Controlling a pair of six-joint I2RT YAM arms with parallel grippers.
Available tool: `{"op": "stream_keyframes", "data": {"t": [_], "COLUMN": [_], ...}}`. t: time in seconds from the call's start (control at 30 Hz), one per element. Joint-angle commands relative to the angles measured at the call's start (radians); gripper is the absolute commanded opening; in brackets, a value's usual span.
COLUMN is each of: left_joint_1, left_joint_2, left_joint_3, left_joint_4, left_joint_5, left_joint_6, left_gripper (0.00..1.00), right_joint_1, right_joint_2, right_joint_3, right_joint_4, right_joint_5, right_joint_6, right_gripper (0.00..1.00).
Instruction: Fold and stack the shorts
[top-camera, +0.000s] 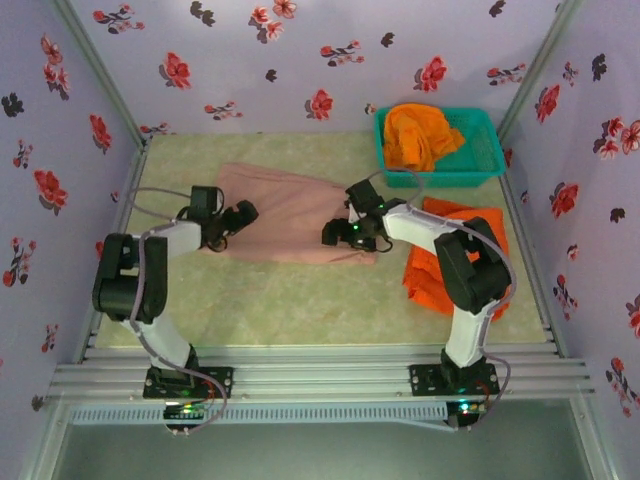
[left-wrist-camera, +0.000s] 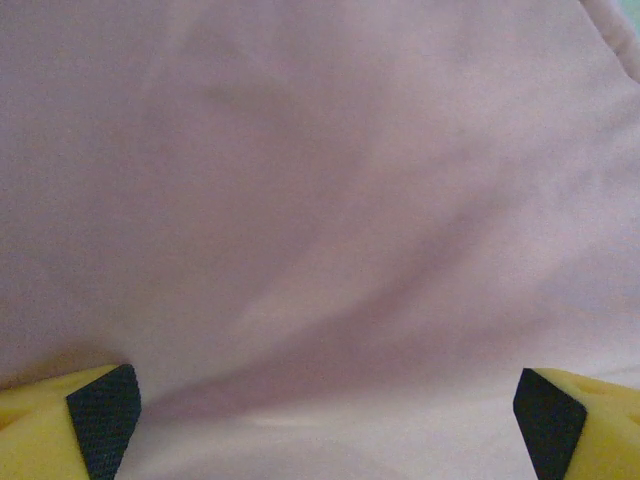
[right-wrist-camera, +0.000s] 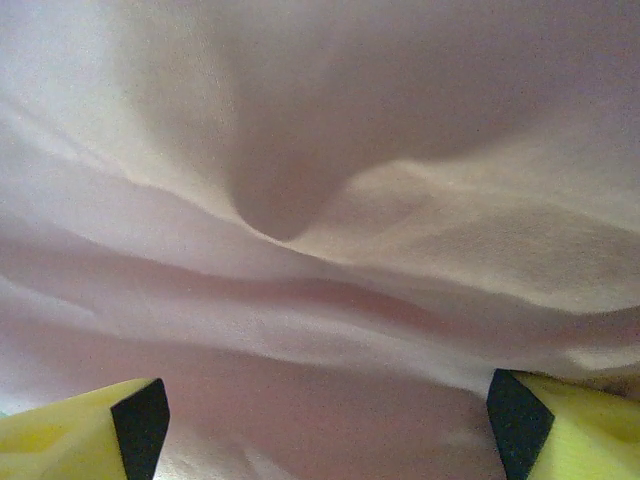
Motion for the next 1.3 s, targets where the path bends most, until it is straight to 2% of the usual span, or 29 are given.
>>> {"op": "stream_keyframes", "data": {"t": [0.0,0.17,0.23,0.33,0.37,0.43,0.57,0.7,0.77,0.93,1.27], "left_joint_1": [0.002,-0.027,-0.047,-0.055,-0.054,-0.054,-0.054,-0.06,-0.068,-0.076,-0.077], "left_joint_2": [-0.089,-0.289,-0.377,-0.51,-0.546,-0.606,-0.614,-0.558,-0.517,-0.458,-0.425], "left_joint_3": [-0.141,-0.313,-0.35,-0.325,-0.302,-0.239,-0.148,-0.193,-0.218,-0.281,-0.389], "left_joint_4": [-0.021,-0.036,-0.059,-0.136,-0.161,-0.205,-0.217,-0.043,0.019,0.061,0.129], "left_joint_5": [-0.093,-0.119,-0.116,-0.108,-0.107,-0.102,-0.013,0.147,0.181,0.175,0.144], "left_joint_6": [-0.038,-0.102,-0.127,-0.121,-0.109,-0.082,-0.041,-0.091,-0.101,-0.067,-0.047], "left_gripper": [0.99,0.99,0.99,0.99,0.99,0.99,0.99,0.99,0.99,0.99,0.99], "right_joint_1": [-0.044,-0.047,-0.045,-0.052,-0.056,-0.079,-0.147,-0.191,-0.192,-0.192,-0.172], "right_joint_2": [-0.037,-0.128,-0.228,-0.378,-0.401,-0.425,-0.355,-0.183,-0.109,-0.004,0.09], "right_joint_3": [-0.049,-0.075,-0.102,-0.135,-0.131,-0.118,-0.078,0.013,0.054,0.083,0.107], "right_joint_4": [-0.136,-0.146,-0.109,-0.064,-0.076,-0.106,-0.14,-0.193,-0.21,-0.194,-0.148], "right_joint_5": [0.022,0.028,0.085,0.191,0.222,0.273,0.147,-0.026,-0.065,-0.079,-0.117], "right_joint_6": [-0.067,-0.15,-0.176,-0.194,-0.195,-0.187,-0.174,-0.153,-0.149,-0.137,-0.095], "right_gripper": [0.86,0.86,0.86,0.91,0.98,0.99,0.99,0.99,0.98,0.87,0.7]}}
